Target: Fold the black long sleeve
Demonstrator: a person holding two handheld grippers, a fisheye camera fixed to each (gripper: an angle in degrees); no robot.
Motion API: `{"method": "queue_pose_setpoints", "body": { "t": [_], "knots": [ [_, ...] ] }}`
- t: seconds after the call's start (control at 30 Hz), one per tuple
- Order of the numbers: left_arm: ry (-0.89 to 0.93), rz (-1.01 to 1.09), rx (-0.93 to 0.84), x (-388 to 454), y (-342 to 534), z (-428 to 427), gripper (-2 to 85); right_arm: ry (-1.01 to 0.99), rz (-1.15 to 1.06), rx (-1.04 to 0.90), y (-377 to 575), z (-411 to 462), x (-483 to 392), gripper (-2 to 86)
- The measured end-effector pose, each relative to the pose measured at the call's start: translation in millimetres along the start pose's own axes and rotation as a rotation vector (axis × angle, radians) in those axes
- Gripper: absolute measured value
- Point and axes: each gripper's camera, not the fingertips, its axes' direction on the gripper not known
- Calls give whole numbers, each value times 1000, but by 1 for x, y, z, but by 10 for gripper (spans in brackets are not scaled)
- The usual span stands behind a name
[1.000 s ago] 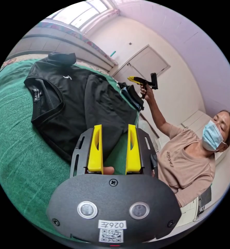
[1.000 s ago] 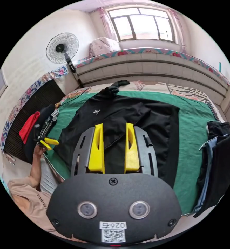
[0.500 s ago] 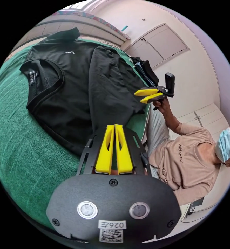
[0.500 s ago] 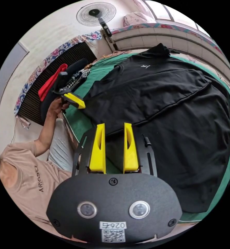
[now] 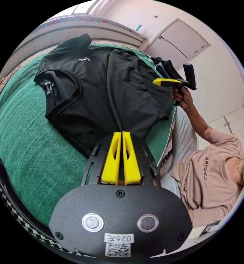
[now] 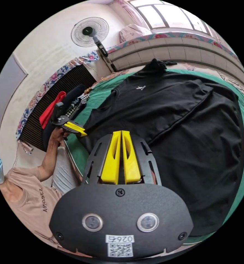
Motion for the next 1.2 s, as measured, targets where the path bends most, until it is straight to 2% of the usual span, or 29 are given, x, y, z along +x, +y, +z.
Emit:
{"method": "queue_pose_setpoints", "body": {
  "t": [0.1, 0.17, 0.2, 0.27, 0.3, 0.37, 0.43, 0.5, 0.53, 0.57, 0.63, 0.73, 0.83, 0.93, 1.03, 1.2],
  "knots": [
    [5, -19, 23, -7, 19, -5, -5, 78, -82, 175, 27, -40, -16, -9],
    [-29, -52, 57, -13, 30, -15, -2, 225, -184, 475, 56, -96, -43, -10],
    [-41, -62, 94, -15, 38, -23, 1, 263, -218, 564, 64, -109, -50, -11],
    [-10, -55, 170, -18, 51, -38, 2, 340, -231, 904, 93, -141, -62, -12],
    [45, -39, 247, -19, 62, -50, 1, 344, -251, 932, 93, -144, -62, -13],
    [190, 24, 430, -22, 78, -75, -6, 320, -347, 747, 64, -140, -48, -13],
    [373, 73, 741, -32, 90, -118, -8, 331, -288, 632, 37, -131, -23, -12],
    [389, 79, 886, -37, 84, -142, -9, 339, -232, 605, 15, -121, 9, -12],
    [345, 60, 898, -42, 70, -153, -9, 338, -180, 573, -2, -112, 34, -12],
    [307, 55, 891, -45, 61, -158, -8, 328, -136, 519, -21, -101, 60, -11],
    [96, 18, 814, -60, 12, -163, -5, 323, -104, 466, -48, -81, 93, -11],
    [-65, -47, 701, -97, -57, -139, 23, 378, -70, 375, -98, -39, 141, -9],
    [-158, -94, 625, -142, -123, -99, 94, 451, -30, 349, -150, 1, 188, -7],
    [-222, -83, 535, -181, -184, -53, 125, 456, 1, 296, -211, 44, 236, 1],
    [-294, -115, 453, -220, -238, -5, 130, 470, 31, 222, -276, 98, 283, 27],
    [-294, -247, 314, -289, -288, 80, 105, 575, 30, 116, -363, 193, 335, 65]
  ]
}}
